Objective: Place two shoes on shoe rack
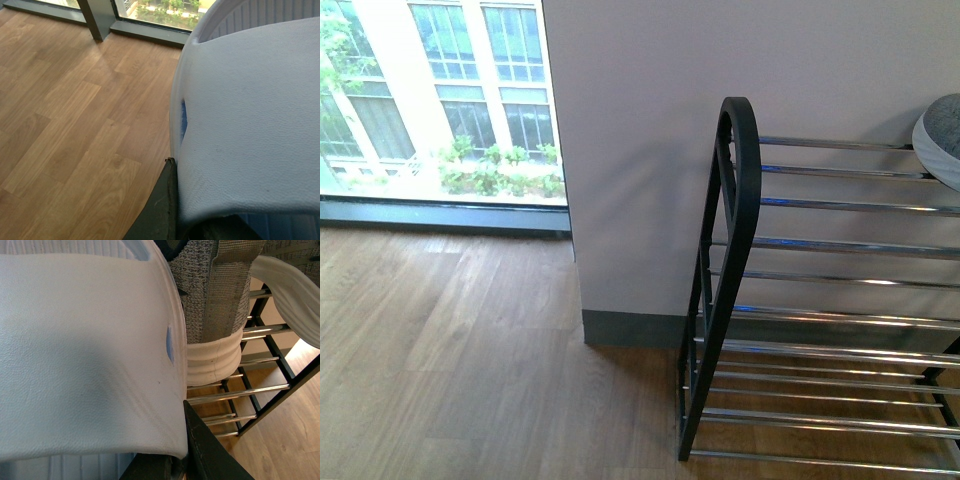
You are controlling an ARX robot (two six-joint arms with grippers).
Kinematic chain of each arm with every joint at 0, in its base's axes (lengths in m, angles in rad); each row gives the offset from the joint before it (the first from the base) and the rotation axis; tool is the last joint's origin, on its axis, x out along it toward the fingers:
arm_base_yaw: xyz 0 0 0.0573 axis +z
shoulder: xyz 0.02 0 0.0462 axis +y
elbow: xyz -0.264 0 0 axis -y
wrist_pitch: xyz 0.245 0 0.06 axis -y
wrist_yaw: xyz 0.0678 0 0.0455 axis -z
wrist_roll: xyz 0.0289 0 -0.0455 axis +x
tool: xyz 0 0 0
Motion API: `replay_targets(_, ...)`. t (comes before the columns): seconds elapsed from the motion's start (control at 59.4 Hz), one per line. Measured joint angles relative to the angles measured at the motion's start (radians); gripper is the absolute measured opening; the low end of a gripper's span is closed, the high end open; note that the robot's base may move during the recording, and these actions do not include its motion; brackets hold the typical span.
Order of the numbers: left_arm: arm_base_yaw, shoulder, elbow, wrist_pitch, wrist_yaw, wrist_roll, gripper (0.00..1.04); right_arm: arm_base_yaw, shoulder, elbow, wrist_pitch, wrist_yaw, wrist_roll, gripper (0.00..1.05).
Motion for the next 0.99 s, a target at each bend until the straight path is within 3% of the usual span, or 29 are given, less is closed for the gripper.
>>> replay_targets(0.253,0.000,0.000,0.000,0.000,0.000,0.000,0.02,0.000,0.000,0.000,0.000,0.000,0.000,0.01)
replay_targets(0.37,0.000,0.000,0.000,0.000,0.000,0.000,0.02,0.003,0.044,-0.053,0.253,-0.098,-0.009,0.01)
replay_targets(0.421,0.000,0.000,0.000,0.000,0.000,0.000,0.02,0.019,0.038,-0.049,0.285,-0.104,-0.014,0.01)
replay_targets(0.623,0.000,0.000,0.000,0.000,0.000,0.000,0.02,0.097,0.060,0.093,0.128,-0.011,-0.025,0.01)
replay_targets(0.993,0.000,0.000,0.000,0.000,0.000,0.000,0.02,0.163,0.366,0.468,-0.118,-0.008,-0.047,0.01)
